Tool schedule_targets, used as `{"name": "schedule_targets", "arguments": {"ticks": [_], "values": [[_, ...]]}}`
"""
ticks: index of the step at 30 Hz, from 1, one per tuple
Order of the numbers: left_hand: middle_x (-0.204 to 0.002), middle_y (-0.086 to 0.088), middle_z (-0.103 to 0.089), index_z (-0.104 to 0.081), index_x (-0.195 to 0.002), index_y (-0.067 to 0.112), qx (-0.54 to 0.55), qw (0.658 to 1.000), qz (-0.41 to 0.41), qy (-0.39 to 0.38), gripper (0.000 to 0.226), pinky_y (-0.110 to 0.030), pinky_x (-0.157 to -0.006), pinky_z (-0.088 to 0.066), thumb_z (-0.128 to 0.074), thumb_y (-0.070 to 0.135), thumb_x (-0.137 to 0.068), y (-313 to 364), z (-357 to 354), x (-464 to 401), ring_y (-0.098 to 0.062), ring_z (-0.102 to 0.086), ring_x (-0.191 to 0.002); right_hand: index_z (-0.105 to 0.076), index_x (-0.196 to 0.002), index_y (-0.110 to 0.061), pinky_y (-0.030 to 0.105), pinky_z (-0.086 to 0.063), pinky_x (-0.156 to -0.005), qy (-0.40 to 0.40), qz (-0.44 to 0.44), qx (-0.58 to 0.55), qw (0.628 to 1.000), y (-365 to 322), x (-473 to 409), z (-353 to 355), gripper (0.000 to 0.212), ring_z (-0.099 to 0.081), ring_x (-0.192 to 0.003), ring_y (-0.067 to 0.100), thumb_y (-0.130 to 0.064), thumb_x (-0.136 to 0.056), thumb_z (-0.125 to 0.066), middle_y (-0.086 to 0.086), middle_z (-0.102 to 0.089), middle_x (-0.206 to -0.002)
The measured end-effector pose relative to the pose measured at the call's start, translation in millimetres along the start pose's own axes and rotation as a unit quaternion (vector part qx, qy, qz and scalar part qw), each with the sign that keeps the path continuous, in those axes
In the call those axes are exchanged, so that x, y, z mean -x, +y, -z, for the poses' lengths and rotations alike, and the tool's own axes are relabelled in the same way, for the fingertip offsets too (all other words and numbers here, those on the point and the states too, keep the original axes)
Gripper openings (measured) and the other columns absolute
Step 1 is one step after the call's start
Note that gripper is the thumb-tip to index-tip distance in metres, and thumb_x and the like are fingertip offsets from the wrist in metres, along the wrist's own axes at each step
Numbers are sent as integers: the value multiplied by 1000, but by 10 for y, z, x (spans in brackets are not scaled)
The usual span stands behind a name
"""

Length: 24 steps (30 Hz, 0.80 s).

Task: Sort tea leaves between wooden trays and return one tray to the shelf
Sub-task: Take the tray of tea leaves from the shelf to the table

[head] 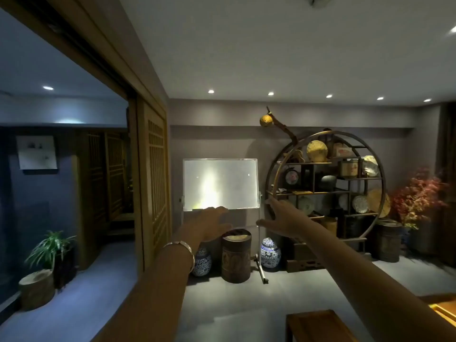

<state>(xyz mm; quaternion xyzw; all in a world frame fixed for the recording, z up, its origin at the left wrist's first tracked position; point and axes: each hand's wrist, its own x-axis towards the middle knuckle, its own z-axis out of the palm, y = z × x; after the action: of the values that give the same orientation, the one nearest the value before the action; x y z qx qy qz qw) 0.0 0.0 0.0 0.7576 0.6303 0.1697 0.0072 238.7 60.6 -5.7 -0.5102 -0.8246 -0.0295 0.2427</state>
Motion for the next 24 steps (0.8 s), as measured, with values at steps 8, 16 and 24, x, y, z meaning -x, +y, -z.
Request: {"name": "schedule_targets", "arguments": {"ticks": [8, 16, 24], "values": [[-154, 0, -35, -30, -147, 31, -23, 999, -26, -8, 59, -37, -111, -35, -53, 42, -95, -159, -326, -2002, -23, -39, -137, -31, -143, -23, 45, -45, -98, 14, -32, 9, 999, 888, -1337, -273, 88, -48, -125, 32, -69, -73, -57, 12, -48, -140], [-155, 0, -35, -32, -146, 31, 28, 996, -79, 8, 62, -36, -113, -30, -55, 48, -91, -191, -700, -3846, -22, -36, -139, -41, -137, -18, 42, -47, -95, 27, -63, 6, 998, 1792, -2609, -584, 77, -51, -120, 28, -63, -76, -59, 10, -50, -138], [-154, 0, -36, -32, -145, 32, 53, 994, -94, -22, 66, -39, -114, -31, -56, 52, -88, -524, -1300, -5615, -23, -36, -139, -35, -141, -19, 45, -46, -98, 39, -116, 7, 992, 2712, -3789, -1061, 76, -48, -124, 28, -63, -82, -54, 10, -47, -140]]}}
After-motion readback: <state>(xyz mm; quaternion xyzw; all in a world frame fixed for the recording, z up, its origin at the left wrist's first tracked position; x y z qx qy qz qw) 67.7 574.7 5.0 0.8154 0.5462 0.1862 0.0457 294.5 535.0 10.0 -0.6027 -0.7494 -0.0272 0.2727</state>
